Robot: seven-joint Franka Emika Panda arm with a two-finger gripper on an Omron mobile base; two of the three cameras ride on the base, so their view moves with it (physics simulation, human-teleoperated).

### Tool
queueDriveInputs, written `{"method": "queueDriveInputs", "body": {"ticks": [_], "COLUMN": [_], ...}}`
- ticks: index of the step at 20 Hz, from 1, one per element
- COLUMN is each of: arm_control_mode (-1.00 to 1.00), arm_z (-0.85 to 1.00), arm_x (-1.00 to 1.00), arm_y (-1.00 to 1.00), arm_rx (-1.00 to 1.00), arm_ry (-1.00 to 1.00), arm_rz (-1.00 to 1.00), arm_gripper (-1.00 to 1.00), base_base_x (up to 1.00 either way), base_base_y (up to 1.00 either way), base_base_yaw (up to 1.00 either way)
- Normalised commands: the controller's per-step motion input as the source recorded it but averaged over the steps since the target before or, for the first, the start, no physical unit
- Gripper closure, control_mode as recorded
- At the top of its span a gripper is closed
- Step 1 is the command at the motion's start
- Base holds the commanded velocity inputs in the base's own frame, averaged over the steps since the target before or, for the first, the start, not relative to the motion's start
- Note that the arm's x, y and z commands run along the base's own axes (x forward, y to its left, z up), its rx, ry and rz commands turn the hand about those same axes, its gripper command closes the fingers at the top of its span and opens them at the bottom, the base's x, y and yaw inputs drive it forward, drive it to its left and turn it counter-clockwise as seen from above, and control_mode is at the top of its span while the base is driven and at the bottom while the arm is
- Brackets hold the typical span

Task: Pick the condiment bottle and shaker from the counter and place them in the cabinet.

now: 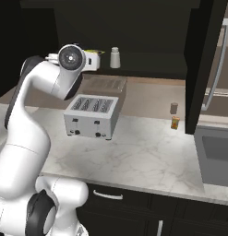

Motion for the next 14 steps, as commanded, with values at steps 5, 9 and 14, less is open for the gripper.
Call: {"method": "queueDriveInputs", "body": {"ticks": [5, 9, 14], "arm_control_mode": [-1.0, -1.0, -1.0], "arm_z": [0.0, -0.01, -0.09], "arm_x": [0.28, 0.41, 0.46], "arm_y": [0.0, 0.0, 0.0], "arm_rx": [0.0, 0.0, 0.0], "arm_ry": [0.0, 0.0, 0.01], "arm_rz": [0.0, 0.0, 0.0], "arm_gripper": [1.0, 1.0, 1.0], "base_base_x": [0.0, 0.0, 0.0], "base_base_y": [0.0, 0.0, 0.0], "base_base_yaw": [0.0, 0.0, 0.0]}}
